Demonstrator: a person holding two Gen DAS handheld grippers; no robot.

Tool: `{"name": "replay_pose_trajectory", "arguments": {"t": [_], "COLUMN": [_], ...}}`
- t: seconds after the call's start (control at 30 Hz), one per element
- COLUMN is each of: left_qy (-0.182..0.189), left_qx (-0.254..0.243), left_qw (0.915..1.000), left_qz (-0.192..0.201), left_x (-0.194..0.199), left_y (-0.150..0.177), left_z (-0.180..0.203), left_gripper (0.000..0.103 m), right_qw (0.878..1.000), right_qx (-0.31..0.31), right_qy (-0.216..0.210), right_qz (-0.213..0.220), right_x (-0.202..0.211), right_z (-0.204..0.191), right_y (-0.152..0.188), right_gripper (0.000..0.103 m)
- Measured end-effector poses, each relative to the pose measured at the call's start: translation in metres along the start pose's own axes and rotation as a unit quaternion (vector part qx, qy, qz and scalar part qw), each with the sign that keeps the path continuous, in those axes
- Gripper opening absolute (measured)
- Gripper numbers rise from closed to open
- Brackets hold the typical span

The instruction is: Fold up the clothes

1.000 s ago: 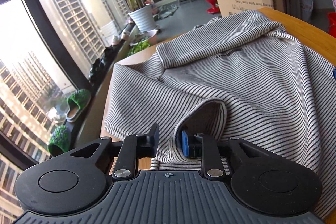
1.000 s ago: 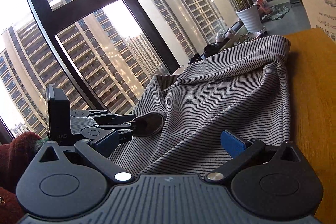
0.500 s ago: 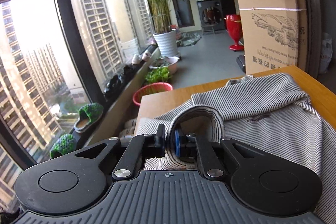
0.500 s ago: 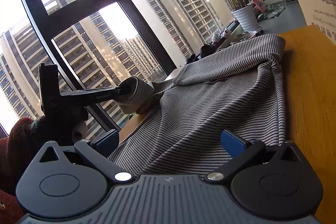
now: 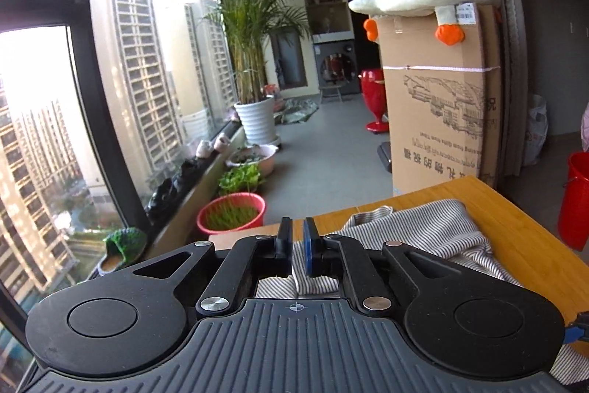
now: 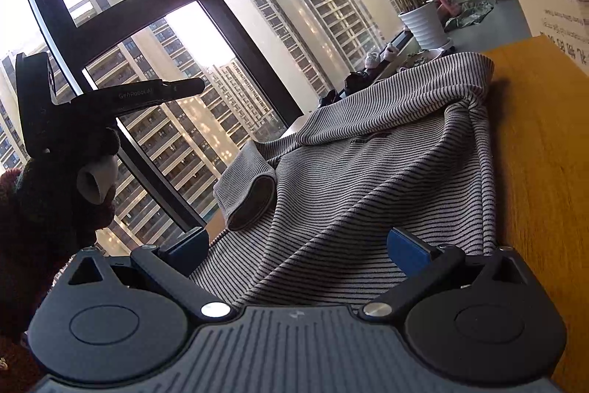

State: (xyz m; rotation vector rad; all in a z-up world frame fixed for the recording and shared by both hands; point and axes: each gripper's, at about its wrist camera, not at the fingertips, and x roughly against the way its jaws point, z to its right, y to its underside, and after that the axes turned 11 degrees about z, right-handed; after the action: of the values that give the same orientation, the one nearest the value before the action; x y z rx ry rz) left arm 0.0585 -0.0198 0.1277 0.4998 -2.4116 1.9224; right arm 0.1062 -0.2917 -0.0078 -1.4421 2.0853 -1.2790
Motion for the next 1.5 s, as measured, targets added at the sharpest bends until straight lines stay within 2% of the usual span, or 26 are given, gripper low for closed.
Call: {"name": "replay_pose_trajectory", "arguments": {"t": [0.07, 0.1, 0.13, 0.17, 0.2, 0.27, 0.37, 0.43, 0.47, 0.57, 0.63, 0.67, 0.7, 0.73, 0.77, 0.87, 0.93, 1.0, 1.07, 1.13, 1.17, 1.2, 1.3, 1.5], "left_qy": [0.007, 0.017, 0.029, 0.041, 0.053, 0.074, 0.095, 0.088, 0.082, 0.063, 0.05, 0.043, 0.033, 0.025, 0.017, -0.004, -0.023, -0.045, -0.068, -0.085, -0.093, -0.102, -0.112, -0.09], "left_qx": [-0.059, -0.102, -0.144, -0.183, -0.222, -0.306, -0.396, -0.435, -0.445, -0.443, -0.425, -0.414, -0.398, -0.38, -0.356, -0.248, -0.177, -0.09, 0.013, 0.107, 0.137, 0.151, 0.155, 0.131], "left_qw": [0.9982, 0.9946, 0.989, 0.9817, 0.9726, 0.9472, 0.9094, 0.8913, 0.8866, 0.8895, 0.8987, 0.904, 0.9111, 0.9181, 0.9275, 0.9631, 0.9802, 0.9926, 0.9961, 0.9899, 0.9859, 0.9831, 0.9815, 0.9872], "left_qz": [0.007, -0.005, -0.017, -0.029, -0.042, -0.059, -0.082, -0.091, -0.094, -0.092, -0.094, -0.097, -0.103, -0.109, -0.112, -0.104, -0.086, -0.069, -0.054, -0.038, -0.027, -0.014, 0.01, 0.014], "left_x": [0.0, 0.004, 0.007, 0.013, 0.018, 0.03, 0.04, 0.038, 0.034, 0.02, 0.008, 0.001, -0.007, -0.013, -0.019, -0.027, -0.03, -0.035, -0.04, -0.047, -0.05, -0.054, -0.064, -0.073], "left_y": [0.004, 0.013, 0.024, 0.037, 0.051, 0.082, 0.121, 0.142, 0.151, 0.162, 0.159, 0.156, 0.153, 0.15, 0.143, 0.107, 0.076, 0.043, 0.013, -0.011, -0.02, -0.029, -0.049, -0.074], "left_z": [0.007, 0.016, 0.025, 0.033, 0.042, 0.058, 0.07, 0.072, 0.072, 0.071, 0.07, 0.068, 0.065, 0.061, 0.055, 0.03, 0.013, -0.009, -0.036, -0.062, -0.071, -0.077, -0.081, -0.063], "left_gripper": [0.008, 0.014, 0.017, 0.026, 0.04, 0.05, 0.059, 0.063, 0.065, 0.062, 0.062, 0.05, 0.024, 0.01, 0.009, 0.009, 0.008, 0.008, 0.008, 0.008, 0.008, 0.008, 0.008, 0.008], "right_qw": [1.0, 1.0, 1.0, 1.0, 1.0, 1.0, 1.0, 1.0, 1.0, 1.0, 1.0, 1.0, 1.0, 1.0, 1.0, 1.0, 1.0, 1.0, 1.0, 1.0, 0.999, 0.999, 0.999, 0.998], "right_qx": [-0.002, -0.005, -0.008, -0.011, -0.013, -0.01, -0.007, -0.008, -0.009, -0.011, -0.011, -0.012, -0.012, -0.013, -0.014, -0.017, -0.019, -0.021, -0.023, -0.027, -0.03, -0.032, -0.042, -0.055], "right_qy": [0.004, 0.005, 0.006, 0.005, 0.004, 0.001, -0.001, 0.002, 0.003, 0.005, 0.007, 0.009, 0.011, 0.011, 0.012, 0.013, 0.014, 0.013, 0.011, 0.011, 0.011, 0.012, 0.015, 0.024], "right_qz": [0.0, 0.0, 0.001, 0.002, 0.002, 0.004, 0.003, 0.001, 0.001, 0.0, -0.003, -0.004, -0.006, -0.006, -0.006, -0.004, -0.002, 0.001, 0.005, 0.009, 0.011, 0.012, 0.016, 0.023], "right_x": [0.0, 0.0, 0.0, 0.0, 0.001, 0.001, 0.001, 0.0, 0.0, -0.001, -0.002, -0.003, -0.003, -0.004, -0.003, -0.003, -0.002, -0.001, 0.0, 0.002, 0.003, 0.003, 0.004, 0.007], "right_z": [0.002, 0.003, 0.004, 0.005, 0.005, 0.003, 0.001, 0.002, 0.003, 0.005, 0.005, 0.005, 0.006, 0.006, 0.006, 0.007, 0.008, 0.009, 0.009, 0.01, 0.011, 0.012, 0.016, 0.021], "right_y": [0.0, 0.0, -0.001, -0.001, -0.001, -0.001, -0.001, -0.001, -0.001, -0.001, -0.001, 0.0, 0.0, 0.0, 0.0, 0.0, 0.0, -0.001, -0.001, -0.002, -0.003, -0.003, -0.004, -0.006], "right_gripper": [0.103, 0.103, 0.103, 0.103, 0.103, 0.103, 0.103, 0.103, 0.103, 0.103, 0.103, 0.103, 0.103, 0.103, 0.103, 0.103, 0.103, 0.103, 0.103, 0.103, 0.103, 0.103, 0.103, 0.103]}}
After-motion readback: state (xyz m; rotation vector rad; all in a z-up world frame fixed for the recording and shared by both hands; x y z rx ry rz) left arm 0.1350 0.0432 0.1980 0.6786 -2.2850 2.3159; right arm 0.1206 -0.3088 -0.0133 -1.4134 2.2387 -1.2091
